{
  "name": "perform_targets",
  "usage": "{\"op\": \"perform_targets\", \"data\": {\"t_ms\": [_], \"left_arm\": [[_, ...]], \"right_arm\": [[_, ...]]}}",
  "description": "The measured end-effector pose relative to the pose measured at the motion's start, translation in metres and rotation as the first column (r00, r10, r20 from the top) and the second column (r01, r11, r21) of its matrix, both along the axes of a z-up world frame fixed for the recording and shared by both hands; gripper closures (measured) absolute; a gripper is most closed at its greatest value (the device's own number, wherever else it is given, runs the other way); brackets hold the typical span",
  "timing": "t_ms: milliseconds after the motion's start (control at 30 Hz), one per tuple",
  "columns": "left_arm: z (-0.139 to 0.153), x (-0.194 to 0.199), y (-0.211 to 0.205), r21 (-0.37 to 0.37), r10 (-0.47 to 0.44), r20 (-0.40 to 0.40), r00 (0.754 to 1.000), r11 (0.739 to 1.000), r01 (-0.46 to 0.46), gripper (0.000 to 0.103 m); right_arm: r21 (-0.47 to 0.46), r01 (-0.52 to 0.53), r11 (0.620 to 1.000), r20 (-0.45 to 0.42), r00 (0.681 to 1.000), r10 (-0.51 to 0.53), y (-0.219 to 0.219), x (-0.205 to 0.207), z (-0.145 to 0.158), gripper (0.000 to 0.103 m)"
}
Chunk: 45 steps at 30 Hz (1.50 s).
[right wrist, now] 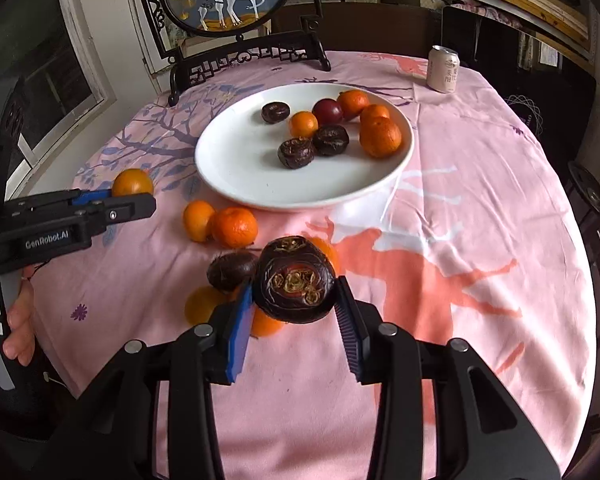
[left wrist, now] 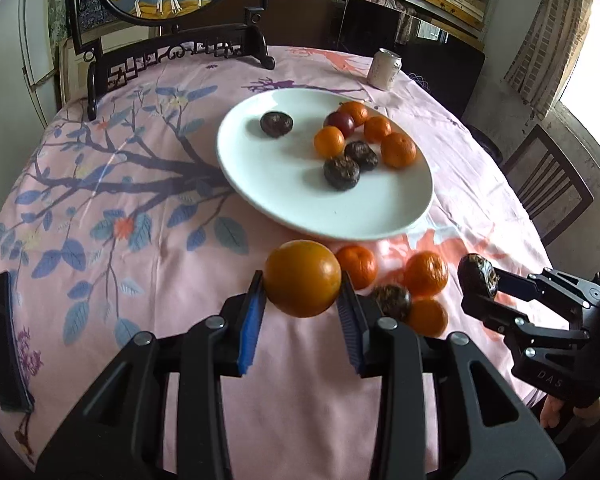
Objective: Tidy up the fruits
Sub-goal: 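Carry the dark fruit and orange over the white plate and open both grippers, then grasp a tangerine with the right gripper while the left gripper grasps an orange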
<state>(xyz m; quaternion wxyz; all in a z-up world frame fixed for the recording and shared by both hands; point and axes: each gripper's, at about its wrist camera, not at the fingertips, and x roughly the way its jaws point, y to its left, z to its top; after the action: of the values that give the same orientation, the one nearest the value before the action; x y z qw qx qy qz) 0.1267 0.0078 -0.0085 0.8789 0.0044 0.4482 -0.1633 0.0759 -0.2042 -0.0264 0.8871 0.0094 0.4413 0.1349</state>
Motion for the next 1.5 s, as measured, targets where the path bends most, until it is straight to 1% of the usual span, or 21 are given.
{"op": "perform_targets", "data": {"t_ms": [67,167,200,267,367,467,567,700,833,867,900,933,967,1000,1133,1167,1267,1367,1500], "left_arm": [[0.013,0.026,-0.003,0.017,0.013,0.016,1.000,1.000,-0.014,0.067],[0.024,0.076,-0.008,0.014,0.040,-0.009,0.999,0.999,-0.040,0.067],[0.024,0.093,-0.012,0.027,0.057,-0.015,0.998,0.998,-0.057,0.067],[0.021,0.125,-0.019,0.050,0.087,-0.028,0.996,0.995,-0.085,0.067],[0.007,0.158,-0.027,0.047,0.105,-0.085,0.991,0.994,-0.102,0.067],[-0.008,0.175,-0.031,0.053,0.121,-0.117,0.986,0.992,-0.115,0.067],[-0.017,0.187,-0.031,0.051,0.127,-0.134,0.983,0.991,-0.121,0.067],[-0.022,0.194,-0.028,0.044,0.137,-0.139,0.981,0.990,-0.132,0.067],[-0.021,0.201,-0.026,0.026,0.157,-0.143,0.977,0.988,-0.155,0.065],[-0.019,0.202,-0.025,0.018,0.160,-0.140,0.977,0.987,-0.159,0.062],[-0.016,0.203,-0.025,0.009,0.165,-0.132,0.977,0.986,-0.165,0.041],[-0.010,0.202,-0.025,0.000,0.170,-0.114,0.979,0.985,-0.171,0.020],[-0.002,0.198,-0.024,-0.003,0.180,-0.081,0.980,0.984,-0.181,0.016],[0.006,0.194,-0.024,-0.007,0.180,-0.048,0.982,0.984,-0.181,0.016],[0.035,0.168,-0.016,-0.044,0.158,-0.001,0.988,0.987,-0.157,0.015],[0.043,0.156,-0.011,-0.050,0.156,0.018,0.988,0.987,-0.154,0.015],[0.059,0.113,0.003,-0.054,0.153,0.083,0.985,0.987,-0.149,0.009],[0.062,0.065,0.019,-0.055,0.166,0.137,0.977,0.986,-0.160,0.007],[0.051,0.017,0.035,-0.076,0.193,0.158,0.968,0.980,-0.183,0.006]], "right_arm": [[0.002,-0.026,1.000,0.015,1.000,0.026,0.005,0.020,0.012,0.063],[-0.010,-0.064,0.998,0.051,0.997,0.064,0.017,0.062,0.031,0.063],[-0.015,-0.072,0.997,0.064,0.995,0.073,0.022,0.077,0.035,0.063],[-0.041,-0.082,0.996,0.076,0.993,0.085,0.029,0.110,0.039,0.063],[-0.094,-0.081,0.992,0.071,0.994,0.088,0.037,0.155,0.032,0.063],[-0.108,-0.089,0.990,0.039,0.995,0.094,0.040,0.185,0.019,0.063],[-0.110,-0.097,0.989,0.011,0.995,0.098,0.039,0.200,0.006,0.063],[-0.104,-0.103,0.989,0.003,0.995,0.104,0.041,0.207,0.000,0.063],[-0.118,-0.118,0.986,0.003,0.993,0.119,0.045,0.210,-0.003,0.062],[-0.125,-0.117,0.985,0.003,0.993,0.119,0.046,0.211,-0.003,0.058],[-0.131,-0.113,0.985,0.011,0.993,0.115,0.047,0.211,-0.002,0.052],[-0.137,-0.100,0.986,0.035,0.994,0.105,0.046,0.209,0.001,0.041],[-0.146,-0.081,0.986,0.066,0.994,0.091,0.045,0.207,0.005,0.040],[-0.155,-0.074,0.985,0.083,0.993,0.088,0.044,0.205,0.009,0.040],[-0.169,-0.057,0.984,0.111,0.991,0.076,0.031,0.185,0.027,0.040],[-0.165,-0.055,0.985,0.115,0.991,0.075,0.026,0.175,0.033,0.039],[-0.156,-0.043,0.987,0.137,0.988,0.065,0.012,0.130,0.046,0.036],[-0.154,-0.008,0.988,0.158,0.987,0.033,0.003,0.075,0.045,0.036],[-0.111,0.035,0.993,0.146,0.989,-0.019,-0.002,0.016,0.027,0.036]]}}
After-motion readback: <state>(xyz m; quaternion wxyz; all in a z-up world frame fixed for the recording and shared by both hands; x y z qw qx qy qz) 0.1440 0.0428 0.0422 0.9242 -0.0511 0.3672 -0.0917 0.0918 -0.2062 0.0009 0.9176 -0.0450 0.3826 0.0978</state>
